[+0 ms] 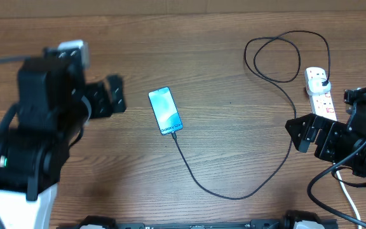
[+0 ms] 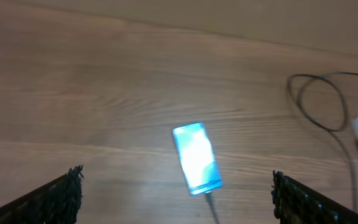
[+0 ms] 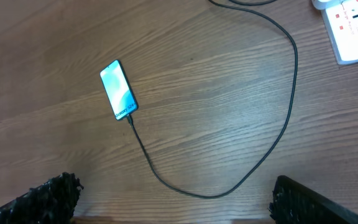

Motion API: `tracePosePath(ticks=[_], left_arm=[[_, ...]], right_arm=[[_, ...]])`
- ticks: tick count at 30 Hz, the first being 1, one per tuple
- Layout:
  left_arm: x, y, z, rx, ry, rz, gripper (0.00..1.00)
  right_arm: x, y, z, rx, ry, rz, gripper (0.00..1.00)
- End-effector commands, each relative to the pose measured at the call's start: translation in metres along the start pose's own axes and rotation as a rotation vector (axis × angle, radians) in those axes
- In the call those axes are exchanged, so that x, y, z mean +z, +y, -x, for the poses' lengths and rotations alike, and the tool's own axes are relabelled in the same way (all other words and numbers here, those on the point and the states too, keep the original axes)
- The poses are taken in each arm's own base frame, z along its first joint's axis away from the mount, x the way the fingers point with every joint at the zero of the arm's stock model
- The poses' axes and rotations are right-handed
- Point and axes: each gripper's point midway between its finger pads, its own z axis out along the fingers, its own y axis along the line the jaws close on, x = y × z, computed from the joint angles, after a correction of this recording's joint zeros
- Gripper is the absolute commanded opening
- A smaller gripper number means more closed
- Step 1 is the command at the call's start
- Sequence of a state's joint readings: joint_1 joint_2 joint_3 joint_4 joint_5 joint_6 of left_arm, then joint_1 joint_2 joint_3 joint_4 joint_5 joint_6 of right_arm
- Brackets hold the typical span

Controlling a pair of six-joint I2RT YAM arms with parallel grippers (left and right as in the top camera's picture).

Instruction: Plug charger to phone and switch on socket

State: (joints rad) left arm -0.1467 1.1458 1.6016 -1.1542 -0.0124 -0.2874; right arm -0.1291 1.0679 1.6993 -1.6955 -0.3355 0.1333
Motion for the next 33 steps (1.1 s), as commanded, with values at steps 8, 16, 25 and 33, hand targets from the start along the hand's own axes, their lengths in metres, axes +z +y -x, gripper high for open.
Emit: tracePosePath(ticks=[8, 16, 25, 33], left_arm=[[-0.006, 0.053, -0.069, -0.045, -0.192, 0.044, 1.0], [-0.005, 0.068, -0.119, -0.065, -0.286, 0.041, 1.0], [0.007, 0.066, -0.129, -0.038, -0.297, 0.008, 0.99], [0.031, 0.067, -0.142, -0.009, -0.44, -0.046, 0.99]], right_arm=[[-0.003, 0.002, 0.001, -0.018, -0.013, 0.001, 1.0], [-0.003, 0.002, 0.001, -0.018, -0.013, 0.001, 1.0], [-0.003, 0.002, 0.001, -0.018, -0.013, 0.001, 1.0], [-0.003, 0.002, 0.001, -0.018, -0.013, 0.001, 1.0]])
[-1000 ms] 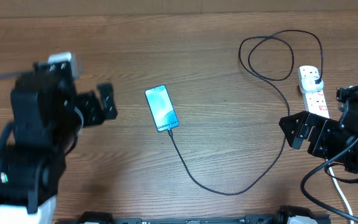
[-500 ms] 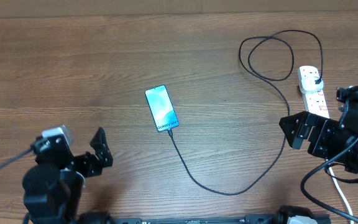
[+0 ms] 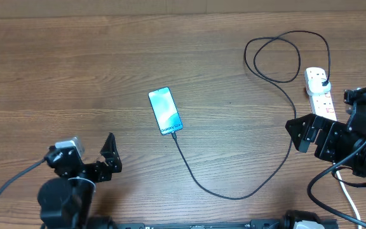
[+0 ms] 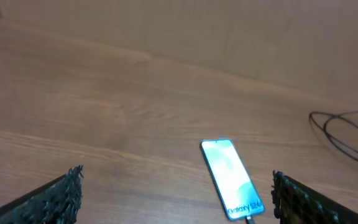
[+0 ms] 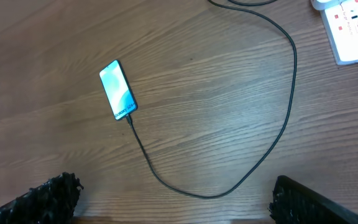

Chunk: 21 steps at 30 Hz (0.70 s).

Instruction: Plug charger to phone and switch on socket

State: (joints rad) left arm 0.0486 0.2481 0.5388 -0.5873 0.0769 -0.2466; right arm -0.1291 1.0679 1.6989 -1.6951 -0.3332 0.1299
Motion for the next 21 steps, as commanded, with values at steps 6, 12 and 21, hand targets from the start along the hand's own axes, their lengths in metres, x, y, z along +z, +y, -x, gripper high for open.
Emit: tracePosePath(ticks=[6, 12, 21], left_arm=[[0.021, 0.0, -0.015, 0.0, -0.197, -0.087, 1.0], [0.026, -0.002, -0.005, 0.015, -0.379, -0.135, 0.99], [0.029, 0.012, -0.005, -0.053, -0.466, -0.094, 1.0]], right_arm=[[-0.003, 0.002, 0.001, -0.015, -0.012, 0.004, 1.0], [-0.003, 0.002, 0.001, -0.015, -0.012, 0.004, 1.0], [-0.003, 0.002, 0.001, -0.015, -0.012, 0.004, 1.0]])
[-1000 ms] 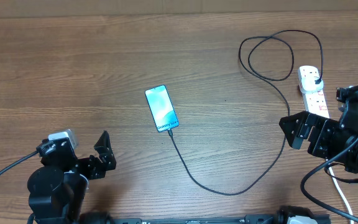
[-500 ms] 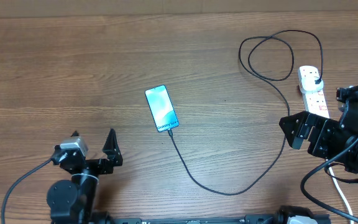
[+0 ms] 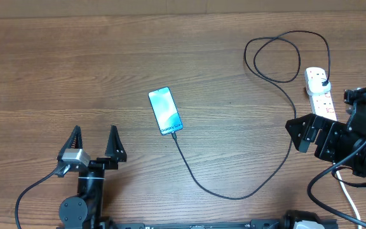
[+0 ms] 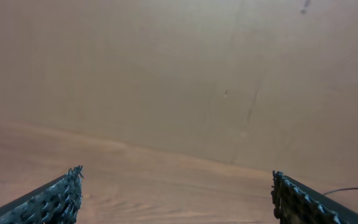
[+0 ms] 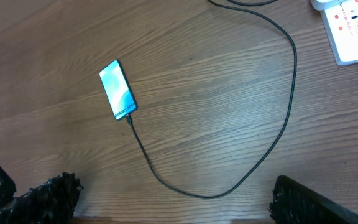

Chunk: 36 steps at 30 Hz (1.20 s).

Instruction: Plug charger to phone and switch on socket

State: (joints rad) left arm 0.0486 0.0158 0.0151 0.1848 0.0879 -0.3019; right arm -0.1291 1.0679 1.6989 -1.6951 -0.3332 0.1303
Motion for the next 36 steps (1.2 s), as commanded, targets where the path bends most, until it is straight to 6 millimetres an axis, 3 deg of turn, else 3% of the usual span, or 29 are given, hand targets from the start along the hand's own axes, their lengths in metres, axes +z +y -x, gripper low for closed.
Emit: tracePosePath(ticks=[1, 7, 13, 36], left_arm=[[-0.001, 0.013, -0.005, -0.027, 0.006, 0.065, 0.99], [-0.01, 0.031, -0.06, -0.035, 0.229, 0.149, 1.0], [-0.009, 0.029, -0.06, 0.037, 0.233, 0.132, 1.0], [-0.009, 0.03, -0.06, 0.037, 0.233, 0.136, 1.0]], right_arm=[[-0.003, 0.002, 0.001, -0.015, -0.012, 0.004, 1.0], [-0.003, 0.002, 0.001, -0.015, -0.012, 0.004, 1.0], [-0.003, 0.002, 0.001, -0.015, -0.012, 0.004, 1.0], [-0.003, 0.002, 0.001, -0.015, -0.012, 0.004, 1.0]])
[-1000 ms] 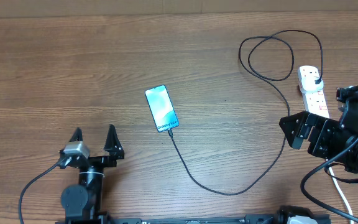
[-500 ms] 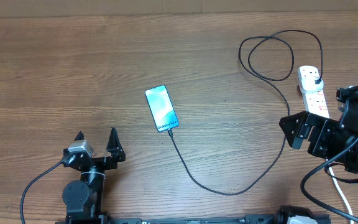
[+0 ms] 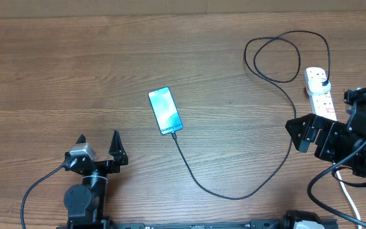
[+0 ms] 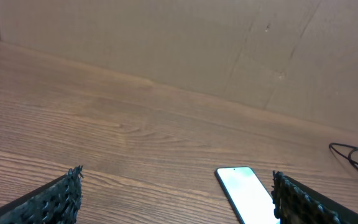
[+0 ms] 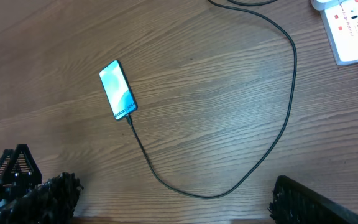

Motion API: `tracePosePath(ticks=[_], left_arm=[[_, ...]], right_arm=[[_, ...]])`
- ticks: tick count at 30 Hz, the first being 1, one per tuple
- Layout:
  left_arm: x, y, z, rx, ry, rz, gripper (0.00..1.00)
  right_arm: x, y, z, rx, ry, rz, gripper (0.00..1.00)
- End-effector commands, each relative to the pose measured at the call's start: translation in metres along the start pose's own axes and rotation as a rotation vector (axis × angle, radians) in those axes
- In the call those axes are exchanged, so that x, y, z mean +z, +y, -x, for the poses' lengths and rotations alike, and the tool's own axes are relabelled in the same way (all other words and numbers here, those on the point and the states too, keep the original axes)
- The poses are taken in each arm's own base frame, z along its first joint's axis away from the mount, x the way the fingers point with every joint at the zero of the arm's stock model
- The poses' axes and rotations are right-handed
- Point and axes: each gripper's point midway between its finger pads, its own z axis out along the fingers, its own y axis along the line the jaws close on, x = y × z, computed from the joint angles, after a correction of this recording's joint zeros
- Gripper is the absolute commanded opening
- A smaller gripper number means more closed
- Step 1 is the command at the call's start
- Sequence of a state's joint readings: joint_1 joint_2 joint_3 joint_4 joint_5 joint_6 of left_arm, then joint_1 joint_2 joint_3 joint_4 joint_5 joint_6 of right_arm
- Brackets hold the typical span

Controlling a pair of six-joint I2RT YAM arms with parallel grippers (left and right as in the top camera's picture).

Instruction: Plug charger to phone and switch on socket

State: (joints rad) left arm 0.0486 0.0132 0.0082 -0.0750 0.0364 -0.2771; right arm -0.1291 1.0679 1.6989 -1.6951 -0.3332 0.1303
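Note:
A phone (image 3: 165,111) with a lit screen lies mid-table, and a black cable (image 3: 221,191) is plugged into its lower end. The cable loops right and up to a white socket strip (image 3: 319,92) at the right edge. My left gripper (image 3: 98,149) stands open near the front left of the table, nothing between its fingers; its view has the phone (image 4: 247,200) ahead. My right gripper (image 3: 294,135) is open, held high at the right, looking down on the phone (image 5: 118,89), cable (image 5: 278,146) and socket strip (image 5: 353,28).
A brown board wall (image 4: 179,43) runs along the table's far edge. The white lead of the socket strip (image 3: 348,197) trails off the front right under my right arm. Extra cable coils (image 3: 278,54) lie at the back right.
My left gripper has tilted down a little; the phone shows in its view again instead of only the back wall. The right arm, phone and cable are unchanged.
The left arm was raised over the table's left side, open, with the phone lit and the cable in it. Then it was low at the front left, then looking at the back wall, and now faces the phone. The right arm has stayed put.

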Motion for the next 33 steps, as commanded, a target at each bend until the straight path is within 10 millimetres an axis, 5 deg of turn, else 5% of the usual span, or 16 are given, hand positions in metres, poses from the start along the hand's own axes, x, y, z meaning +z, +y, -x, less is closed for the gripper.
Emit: tracePosePath(ticks=[1, 15, 28, 33], left_arm=[[0.0, 0.003, 0.001, 0.027, -0.007, 0.015, 1.0], [0.0, 0.003, 0.0, 0.027, -0.006, 0.014, 1.0], [0.0, 0.003, 0.001, 0.027, -0.007, 0.015, 0.99], [0.0, 0.003, 0.001, 0.027, -0.007, 0.015, 1.0]], right_arm=[[-0.003, 0.002, 0.001, -0.015, -0.012, 0.004, 1.0], [-0.003, 0.0, 0.001, -0.016, -0.016, -0.01, 1.0], [0.002, -0.004, 0.051, -0.099, -0.272, -0.029, 1.0], [0.025, -0.003, 0.052, -0.158, -0.372, 0.016, 1.0]])
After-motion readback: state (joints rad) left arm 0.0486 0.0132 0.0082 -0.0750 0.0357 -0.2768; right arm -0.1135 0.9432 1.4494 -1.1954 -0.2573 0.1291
